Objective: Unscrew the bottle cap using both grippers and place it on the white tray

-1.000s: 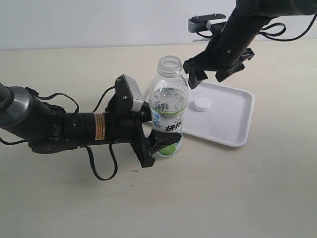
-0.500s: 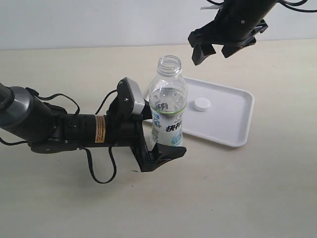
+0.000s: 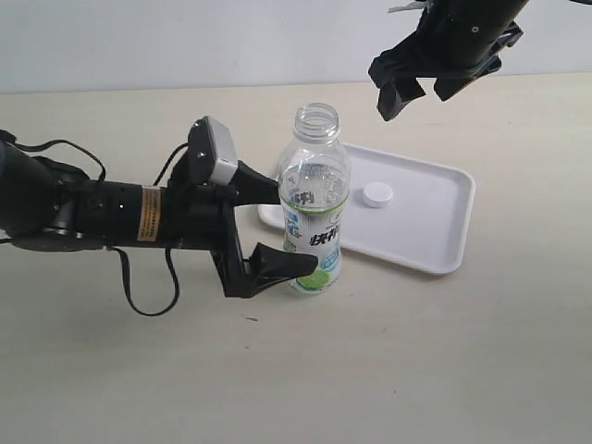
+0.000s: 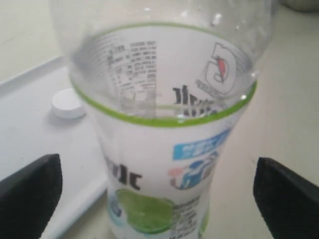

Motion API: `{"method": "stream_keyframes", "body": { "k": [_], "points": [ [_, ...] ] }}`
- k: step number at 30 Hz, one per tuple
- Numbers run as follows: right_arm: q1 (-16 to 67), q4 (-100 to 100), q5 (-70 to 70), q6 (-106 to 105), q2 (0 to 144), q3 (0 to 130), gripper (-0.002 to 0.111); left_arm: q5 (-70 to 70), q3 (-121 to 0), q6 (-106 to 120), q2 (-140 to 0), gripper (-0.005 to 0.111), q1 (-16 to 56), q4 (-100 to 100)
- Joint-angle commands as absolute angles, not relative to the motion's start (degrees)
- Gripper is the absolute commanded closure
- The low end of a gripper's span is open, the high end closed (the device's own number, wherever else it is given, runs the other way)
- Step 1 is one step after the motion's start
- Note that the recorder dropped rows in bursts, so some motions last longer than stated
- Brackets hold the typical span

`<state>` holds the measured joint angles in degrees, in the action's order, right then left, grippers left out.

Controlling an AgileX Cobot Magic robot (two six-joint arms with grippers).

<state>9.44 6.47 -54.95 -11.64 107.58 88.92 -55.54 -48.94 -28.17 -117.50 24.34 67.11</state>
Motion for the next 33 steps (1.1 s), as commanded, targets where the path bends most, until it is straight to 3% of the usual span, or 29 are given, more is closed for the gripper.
{"method": "stream_keyframes", "body": {
  "k": [1, 7, 11, 16, 18, 21, 24, 25, 33],
  "points": [
    [9.54, 5.81, -55.19, -11.69, 107.03, 89.00, 0.034, -56.13, -48.83, -34.19, -114.65, 0.002, 19.82, 71.72],
    [9.54, 4.28, -55.19, -11.69, 107.03, 89.00, 0.034, -58.88, -48.83, -40.76, -112.05, 0.002, 12.39, 78.98],
    [9.54, 3.73, -55.08, -11.69, 106.18, 89.00, 0.034, -69.96, -48.83, -43.41, -110.94, 0.002, 5.28, 81.81],
    [8.84, 2.40, -53.76, -11.69, 101.88, 89.00, 0.036, -69.96, -48.83, -48.86, -108.14, 0.006, -2.33, 83.20],
    [7.61, 2.53, -53.00, -11.69, 98.78, 88.88, 0.041, -69.96, -48.83, -50.34, -106.99, 0.016, -4.83, 86.00],
    [5.29, 3.53, -52.90, -11.69, 93.61, 88.88, 0.062, -69.96, -48.83, -53.39, -105.97, 0.047, -7.09, 87.26],
    [2.66, 6.25, -54.30, -13.40, 88.56, 88.88, 0.098, -69.96, -48.83, -59.69, -105.88, 0.100, -7.72, 86.23],
    [1.90, 6.99, -54.39, -13.40, 86.79, 88.88, 0.108, -69.96, -48.83, -61.91, -105.88, 0.105, -7.60, 86.23],
    [0.86, 10.50, -60.09, -12.09, 73.90, 88.88, 0.108, -69.96, -48.83, -73.54, -105.73, 0.104, -5.98, 87.75]
  ]
}}
